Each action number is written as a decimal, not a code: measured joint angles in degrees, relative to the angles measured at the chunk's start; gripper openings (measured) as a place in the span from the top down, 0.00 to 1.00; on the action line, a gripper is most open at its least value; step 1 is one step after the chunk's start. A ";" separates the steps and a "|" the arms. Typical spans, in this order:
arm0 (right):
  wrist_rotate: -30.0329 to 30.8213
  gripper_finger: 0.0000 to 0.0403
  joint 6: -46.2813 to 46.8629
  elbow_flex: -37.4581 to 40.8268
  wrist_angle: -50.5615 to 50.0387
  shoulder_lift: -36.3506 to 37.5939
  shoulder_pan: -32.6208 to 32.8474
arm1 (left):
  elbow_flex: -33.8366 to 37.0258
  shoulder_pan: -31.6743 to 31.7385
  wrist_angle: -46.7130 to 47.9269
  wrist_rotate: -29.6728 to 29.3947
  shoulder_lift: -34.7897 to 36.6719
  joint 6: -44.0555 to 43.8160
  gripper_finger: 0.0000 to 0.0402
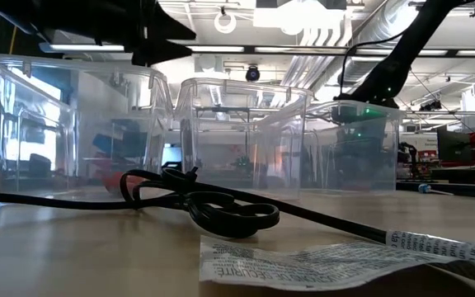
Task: Sort candy
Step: Put the orange candy into the left transparent bin
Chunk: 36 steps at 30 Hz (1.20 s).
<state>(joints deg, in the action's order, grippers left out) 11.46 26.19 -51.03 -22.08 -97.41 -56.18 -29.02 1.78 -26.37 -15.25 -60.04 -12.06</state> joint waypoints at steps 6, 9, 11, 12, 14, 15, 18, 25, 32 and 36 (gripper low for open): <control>3.60 0.99 -3.00 0.09 -1.79 7.02 0.09 | 0.00 0.00 -0.12 -0.03 3.97 2.97 0.55; 5.05 0.99 -4.14 0.09 -1.79 12.09 0.42 | 0.00 0.00 -0.07 -0.48 5.32 3.85 0.55; 5.06 0.99 -4.60 0.09 -1.18 15.87 0.80 | 0.00 0.00 -0.05 -0.50 5.84 4.20 0.55; 4.98 0.99 -5.08 0.09 -0.90 17.64 1.20 | 0.00 0.00 -0.02 -0.50 6.02 4.22 0.55; 4.59 1.00 -5.82 0.09 -0.38 21.59 2.18 | 0.00 0.00 -0.08 -0.50 6.17 4.84 0.55; 4.59 1.00 -6.09 0.03 -0.27 23.49 2.82 | 0.00 0.00 -0.03 -0.50 6.34 5.51 0.55; 4.60 1.00 -6.91 0.00 0.11 28.74 4.93 | 0.00 0.00 -0.84 -0.50 7.02 6.69 0.55; -1.14 1.00 -4.12 -0.02 4.11 34.50 13.56 | 0.00 0.07 -4.73 -0.53 8.03 8.45 0.55; -6.48 1.00 -3.22 -0.06 24.37 27.75 29.66 | -2.87 0.07 -7.83 -0.19 7.99 10.80 0.55; -8.27 1.00 -3.09 -0.06 37.00 19.96 36.52 | -6.94 -0.04 -5.07 2.26 7.82 10.76 0.55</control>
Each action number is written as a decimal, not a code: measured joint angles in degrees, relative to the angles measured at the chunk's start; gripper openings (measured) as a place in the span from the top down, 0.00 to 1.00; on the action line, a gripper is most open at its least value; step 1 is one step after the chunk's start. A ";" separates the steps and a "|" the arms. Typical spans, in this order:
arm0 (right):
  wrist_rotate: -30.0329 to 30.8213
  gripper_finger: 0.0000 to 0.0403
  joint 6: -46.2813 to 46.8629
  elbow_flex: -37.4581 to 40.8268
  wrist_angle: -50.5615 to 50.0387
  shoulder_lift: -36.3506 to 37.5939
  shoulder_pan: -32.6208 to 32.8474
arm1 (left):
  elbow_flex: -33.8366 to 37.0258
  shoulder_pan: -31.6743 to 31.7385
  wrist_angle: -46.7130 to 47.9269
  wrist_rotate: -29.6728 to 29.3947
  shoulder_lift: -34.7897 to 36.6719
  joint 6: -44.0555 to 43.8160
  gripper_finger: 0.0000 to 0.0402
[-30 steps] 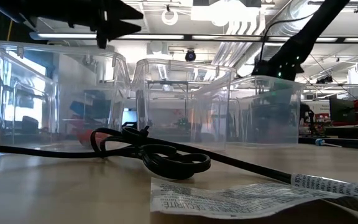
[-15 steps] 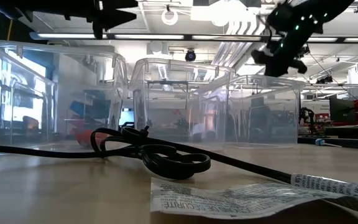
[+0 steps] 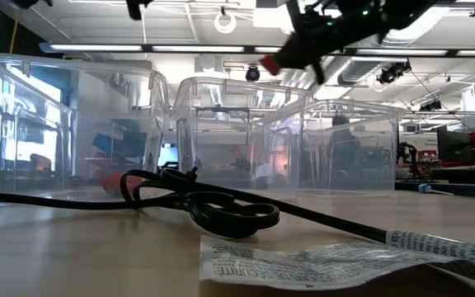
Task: Sort candy
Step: Put the orange candy into the left transparent bin
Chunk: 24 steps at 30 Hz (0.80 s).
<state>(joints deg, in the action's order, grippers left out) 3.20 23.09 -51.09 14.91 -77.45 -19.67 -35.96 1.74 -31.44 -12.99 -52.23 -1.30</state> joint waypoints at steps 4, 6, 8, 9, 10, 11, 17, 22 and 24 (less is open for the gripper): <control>-3.77 1.00 1.06 -0.08 15.91 -8.68 4.69 | -2.30 -0.70 0.57 2.48 0.02 -0.50 0.55; -6.04 1.00 1.84 -1.52 22.03 -12.97 6.28 | -2.55 -1.21 0.61 2.51 0.00 -0.48 0.55; -8.02 1.00 2.11 -4.19 24.66 -17.06 7.52 | -2.55 -1.39 0.66 2.53 -0.03 -0.52 0.55; -8.68 1.00 1.87 -6.05 25.11 -18.96 8.14 | -2.55 -1.41 0.73 2.53 -0.04 -0.52 0.55; -9.38 1.00 1.28 -8.23 25.07 -20.90 8.80 | -2.55 -1.41 0.73 2.53 -0.02 -0.54 0.55; -9.88 1.00 0.51 -10.60 24.70 -22.73 9.36 | -2.55 -1.41 0.74 2.53 -0.02 -0.59 0.55; -10.76 1.00 -5.40 -24.70 16.25 -32.76 11.67 | -2.55 -1.41 0.76 2.60 -0.02 -2.80 0.55; -13.93 0.98 -8.03 -30.82 11.39 -37.65 11.62 | -2.53 -1.45 0.86 3.82 -0.02 -3.12 0.55; -17.35 0.94 -8.14 -31.95 11.27 -38.56 11.70 | -2.52 -1.45 0.91 3.91 0.06 -3.09 0.55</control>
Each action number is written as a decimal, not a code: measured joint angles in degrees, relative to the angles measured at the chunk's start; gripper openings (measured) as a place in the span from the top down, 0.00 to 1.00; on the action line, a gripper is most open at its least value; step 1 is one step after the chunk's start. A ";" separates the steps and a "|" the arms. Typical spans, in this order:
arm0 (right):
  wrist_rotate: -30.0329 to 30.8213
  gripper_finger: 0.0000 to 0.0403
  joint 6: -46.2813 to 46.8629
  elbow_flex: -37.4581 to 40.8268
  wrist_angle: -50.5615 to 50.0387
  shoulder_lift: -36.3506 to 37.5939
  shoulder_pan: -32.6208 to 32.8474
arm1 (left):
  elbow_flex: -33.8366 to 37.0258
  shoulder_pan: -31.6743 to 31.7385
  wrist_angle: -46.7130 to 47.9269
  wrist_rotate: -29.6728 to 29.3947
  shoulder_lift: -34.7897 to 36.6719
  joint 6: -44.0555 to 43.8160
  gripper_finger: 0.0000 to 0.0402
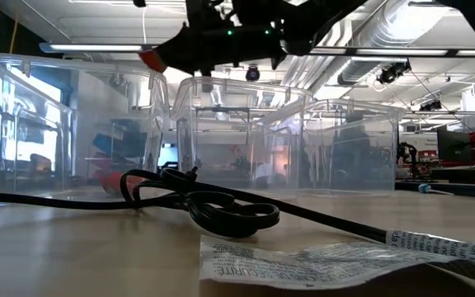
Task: Sort candy
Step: Put the orange candy into the left transparent bin, then put the blue candy into the right transparent bin
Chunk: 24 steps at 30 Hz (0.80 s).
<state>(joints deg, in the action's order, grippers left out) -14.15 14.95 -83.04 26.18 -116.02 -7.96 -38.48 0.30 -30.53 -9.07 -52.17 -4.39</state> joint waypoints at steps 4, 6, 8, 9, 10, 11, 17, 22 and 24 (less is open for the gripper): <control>-0.55 0.79 -4.33 -0.95 -2.35 -0.54 1.59 | 0.02 -0.02 -0.07 -0.01 0.12 0.01 0.55; 2.30 0.70 -5.93 -0.95 -4.14 -0.54 2.60 | 0.02 -0.02 -0.08 -0.01 0.12 -0.04 0.55; 5.32 0.61 -7.36 -0.95 -5.52 -0.56 3.46 | 0.02 -0.02 -0.07 -0.01 0.12 -0.08 0.55; 5.67 0.56 -8.65 -0.95 -6.78 -0.34 3.70 | 0.02 -0.02 0.02 -0.01 0.12 -0.46 0.55; 5.95 0.52 -10.22 -0.95 -9.11 0.19 3.84 | 0.02 -0.02 0.17 -0.01 0.12 -0.84 0.55; 6.46 0.49 -11.50 -0.95 -11.21 0.68 3.93 | 0.02 -0.03 0.39 -0.01 0.12 -1.30 0.55; 14.44 0.41 -17.12 -0.95 -30.77 6.50 2.29 | 0.08 -0.09 3.57 -0.41 0.74 -0.87 0.55; 26.22 0.40 -19.81 -0.93 -46.73 13.94 -0.21 | 0.07 -0.09 4.16 -0.48 0.80 0.04 0.55; 30.25 0.40 -18.98 -0.55 -51.08 17.63 -1.37 | 0.07 -0.09 5.42 -0.49 0.80 0.43 0.55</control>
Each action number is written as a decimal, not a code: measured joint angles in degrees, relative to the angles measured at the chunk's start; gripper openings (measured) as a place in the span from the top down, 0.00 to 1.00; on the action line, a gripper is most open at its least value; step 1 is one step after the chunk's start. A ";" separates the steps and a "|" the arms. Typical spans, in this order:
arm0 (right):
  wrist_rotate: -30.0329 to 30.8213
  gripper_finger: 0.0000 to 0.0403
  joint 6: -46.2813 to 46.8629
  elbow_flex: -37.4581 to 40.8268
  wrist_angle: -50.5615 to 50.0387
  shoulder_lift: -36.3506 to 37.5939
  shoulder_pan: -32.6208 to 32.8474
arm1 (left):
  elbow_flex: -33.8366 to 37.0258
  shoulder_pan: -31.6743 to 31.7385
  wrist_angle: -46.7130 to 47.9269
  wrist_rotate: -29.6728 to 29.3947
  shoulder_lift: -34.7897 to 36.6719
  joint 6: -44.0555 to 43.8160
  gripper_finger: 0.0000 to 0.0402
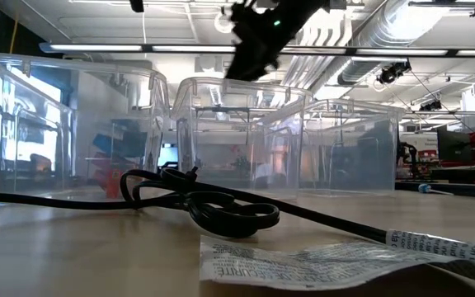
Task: Sort candy
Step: Put the blue candy into the right transparent bin
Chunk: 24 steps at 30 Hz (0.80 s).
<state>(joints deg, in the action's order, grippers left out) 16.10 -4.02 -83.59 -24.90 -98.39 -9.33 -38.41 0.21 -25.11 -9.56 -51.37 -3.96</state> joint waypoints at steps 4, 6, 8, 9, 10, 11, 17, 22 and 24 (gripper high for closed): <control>8.31 0.40 2.00 1.73 -3.69 9.16 -2.40 | 0.00 0.16 4.87 -1.41 -0.04 1.10 0.55; 14.00 0.40 4.14 3.02 -5.06 13.90 -3.91 | 0.00 0.15 6.87 -2.51 -0.04 1.13 0.55; 18.67 0.40 7.83 4.51 -7.61 17.93 -5.95 | 0.00 0.15 8.54 -3.30 -0.04 1.10 0.55; 19.87 0.40 10.12 5.54 -9.11 19.81 -7.25 | 0.00 0.15 8.94 -3.53 -0.06 1.12 0.55; 20.33 0.40 12.39 6.69 -10.93 21.55 -8.78 | 0.00 0.15 8.98 -3.53 -0.07 1.15 0.55; 20.50 0.40 14.60 7.94 -12.88 23.26 -10.30 | 0.00 0.15 8.95 -3.54 -0.07 1.15 0.55; 20.37 0.40 28.29 17.56 -22.95 31.55 -20.00 | 1.80 0.20 8.16 -3.56 -0.09 1.24 0.55; 20.17 0.40 35.83 26.04 -22.90 36.23 -26.87 | 3.15 0.20 7.13 -4.53 -0.09 1.23 0.55; 19.91 0.40 37.51 29.02 -22.23 36.63 -29.61 | 3.15 0.22 6.73 -4.52 -0.09 1.21 0.55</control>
<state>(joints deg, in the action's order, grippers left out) 36.02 33.49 -54.57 -47.13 -61.76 -38.94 -35.27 0.43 -18.39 -14.09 -51.46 -2.74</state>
